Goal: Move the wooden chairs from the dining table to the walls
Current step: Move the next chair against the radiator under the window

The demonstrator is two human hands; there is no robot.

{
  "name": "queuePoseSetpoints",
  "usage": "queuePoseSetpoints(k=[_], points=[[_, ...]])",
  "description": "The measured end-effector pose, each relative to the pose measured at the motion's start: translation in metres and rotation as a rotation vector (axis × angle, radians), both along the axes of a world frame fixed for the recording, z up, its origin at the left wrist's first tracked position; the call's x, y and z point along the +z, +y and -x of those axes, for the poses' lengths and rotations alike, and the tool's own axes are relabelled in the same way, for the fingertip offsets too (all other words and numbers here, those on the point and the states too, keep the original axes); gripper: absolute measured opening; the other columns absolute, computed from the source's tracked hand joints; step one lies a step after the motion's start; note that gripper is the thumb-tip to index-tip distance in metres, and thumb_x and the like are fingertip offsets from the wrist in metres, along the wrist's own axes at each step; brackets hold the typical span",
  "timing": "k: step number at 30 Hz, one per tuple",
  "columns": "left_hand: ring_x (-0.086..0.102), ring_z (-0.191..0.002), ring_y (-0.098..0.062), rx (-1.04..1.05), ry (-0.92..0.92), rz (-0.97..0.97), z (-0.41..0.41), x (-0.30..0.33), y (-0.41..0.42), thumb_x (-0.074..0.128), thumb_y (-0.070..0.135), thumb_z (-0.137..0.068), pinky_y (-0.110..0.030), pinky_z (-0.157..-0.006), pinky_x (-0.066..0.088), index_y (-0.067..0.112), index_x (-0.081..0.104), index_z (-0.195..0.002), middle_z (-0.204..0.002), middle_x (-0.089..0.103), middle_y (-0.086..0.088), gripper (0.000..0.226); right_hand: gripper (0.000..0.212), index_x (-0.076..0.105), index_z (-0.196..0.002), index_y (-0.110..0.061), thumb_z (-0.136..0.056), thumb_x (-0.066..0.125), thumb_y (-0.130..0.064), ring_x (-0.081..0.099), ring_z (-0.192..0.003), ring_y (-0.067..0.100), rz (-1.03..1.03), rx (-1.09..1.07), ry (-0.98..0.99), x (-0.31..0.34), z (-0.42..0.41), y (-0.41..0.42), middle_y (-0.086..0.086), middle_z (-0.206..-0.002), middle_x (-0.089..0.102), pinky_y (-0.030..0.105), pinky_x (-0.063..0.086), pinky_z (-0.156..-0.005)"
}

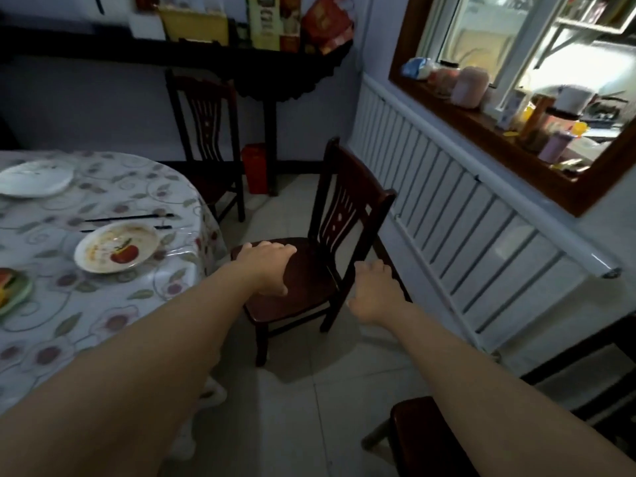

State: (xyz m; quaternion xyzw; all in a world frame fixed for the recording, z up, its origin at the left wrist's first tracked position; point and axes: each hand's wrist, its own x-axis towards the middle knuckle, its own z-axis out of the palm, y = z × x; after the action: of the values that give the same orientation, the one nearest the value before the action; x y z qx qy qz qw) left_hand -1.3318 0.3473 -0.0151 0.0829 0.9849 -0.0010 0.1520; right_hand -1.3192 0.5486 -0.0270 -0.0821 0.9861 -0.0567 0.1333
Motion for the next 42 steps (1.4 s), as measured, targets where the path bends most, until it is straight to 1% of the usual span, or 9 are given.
queuePoseSetpoints(k=[3, 10, 15, 21, 26, 32, 36, 38, 42], points=[[0.028, -0.143, -0.024, 0.029, 0.005, 0.001, 0.011, -0.002, -0.018, 0.068, 0.040, -0.080, -0.049, -0.112, 0.026, 0.021, 0.018, -0.151, -0.156, 0.030, -0.001, 0.090, 0.052, 0.038, -0.128, -0.013, -0.087, 0.063, -0.031, 0.037, -0.121, 0.031, 0.003, 0.019, 0.010, -0.002, 0.018, -0.021, 0.015, -0.134, 0.035, 0.040, 0.042, -0.098], [0.030, -0.141, -0.023, 0.051, 0.015, 0.005, 0.071, -0.001, -0.028, 0.069, 0.039, -0.080, -0.047, -0.111, 0.027, 0.023, 0.021, -0.149, -0.153, 0.033, 0.000, 0.087, 0.061, 0.035, -0.136, -0.012, -0.085, 0.065, -0.028, 0.037, -0.128, 0.032, 0.037, 0.030, 0.031, -0.004, 0.089, -0.042, 0.015, -0.138, 0.034, 0.042, 0.041, -0.103], [0.024, -0.145, -0.023, 0.047, 0.009, 0.013, 0.157, 0.000, -0.016, 0.070, 0.036, -0.081, -0.047, -0.114, 0.023, 0.022, 0.017, -0.151, -0.157, 0.026, -0.001, 0.089, 0.073, 0.023, -0.145, -0.012, -0.087, 0.064, -0.029, 0.031, -0.134, 0.033, 0.072, -0.008, 0.052, -0.009, 0.176, -0.036, 0.017, -0.146, 0.028, 0.043, 0.036, -0.108], [0.018, -0.147, -0.022, 0.009, -0.009, -0.019, 0.256, -0.004, 0.007, 0.069, 0.032, -0.083, -0.048, -0.117, 0.019, 0.023, 0.014, -0.152, -0.160, 0.019, -0.002, 0.089, 0.076, 0.021, -0.146, -0.012, -0.086, 0.064, -0.026, 0.034, -0.131, 0.032, 0.096, -0.077, 0.080, -0.011, 0.272, -0.019, 0.015, -0.142, 0.032, 0.043, 0.036, -0.107], [0.015, -0.148, -0.023, -0.063, -0.025, -0.055, 0.329, -0.008, 0.023, 0.068, 0.029, -0.083, -0.048, -0.117, 0.017, 0.024, 0.013, -0.152, -0.161, 0.014, -0.002, 0.088, 0.083, 0.015, -0.149, -0.014, -0.085, 0.067, -0.026, 0.027, -0.137, 0.033, 0.091, -0.148, 0.114, -0.012, 0.333, -0.013, 0.016, -0.147, 0.025, 0.043, 0.028, -0.113], [0.011, -0.149, -0.024, -0.184, -0.025, -0.078, 0.415, -0.020, 0.039, 0.067, 0.021, -0.085, -0.048, -0.119, 0.014, 0.023, 0.010, -0.153, -0.162, 0.007, -0.004, 0.089, 0.084, 0.013, -0.149, -0.012, -0.085, 0.066, -0.027, 0.026, -0.138, 0.035, 0.049, -0.286, 0.097, -0.023, 0.393, -0.006, 0.019, -0.150, 0.020, 0.045, 0.029, -0.114], [0.005, -0.150, -0.023, -0.286, 0.026, -0.098, 0.476, -0.037, 0.057, 0.066, 0.014, -0.085, -0.047, -0.120, 0.009, 0.024, 0.009, -0.153, -0.162, 0.002, -0.004, 0.090, 0.084, 0.014, -0.148, -0.012, -0.085, 0.066, -0.027, 0.029, -0.136, 0.035, 0.019, -0.392, 0.039, -0.036, 0.427, 0.001, 0.021, -0.149, 0.020, 0.043, 0.033, -0.110], [0.003, -0.150, -0.023, -0.352, 0.055, -0.085, 0.502, -0.047, 0.068, 0.066, 0.012, -0.085, -0.048, -0.120, 0.008, 0.023, 0.009, -0.153, -0.162, 0.001, -0.004, 0.090, 0.082, 0.017, -0.146, -0.012, -0.084, 0.068, -0.028, 0.035, -0.132, 0.034, 0.001, -0.426, 0.007, -0.047, 0.441, 0.003, 0.019, -0.145, 0.027, 0.042, 0.037, -0.107], [0.004, -0.150, -0.023, -0.480, 0.093, -0.015, 0.539, -0.067, 0.087, 0.065, 0.003, -0.081, -0.051, -0.119, 0.008, 0.022, 0.015, -0.152, -0.160, 0.011, -0.004, 0.088, 0.065, 0.027, -0.136, -0.012, -0.086, 0.067, -0.026, 0.055, -0.111, 0.029, -0.013, -0.459, -0.049, -0.063, 0.460, 0.001, 0.015, -0.127, 0.049, 0.038, 0.049, -0.085]])
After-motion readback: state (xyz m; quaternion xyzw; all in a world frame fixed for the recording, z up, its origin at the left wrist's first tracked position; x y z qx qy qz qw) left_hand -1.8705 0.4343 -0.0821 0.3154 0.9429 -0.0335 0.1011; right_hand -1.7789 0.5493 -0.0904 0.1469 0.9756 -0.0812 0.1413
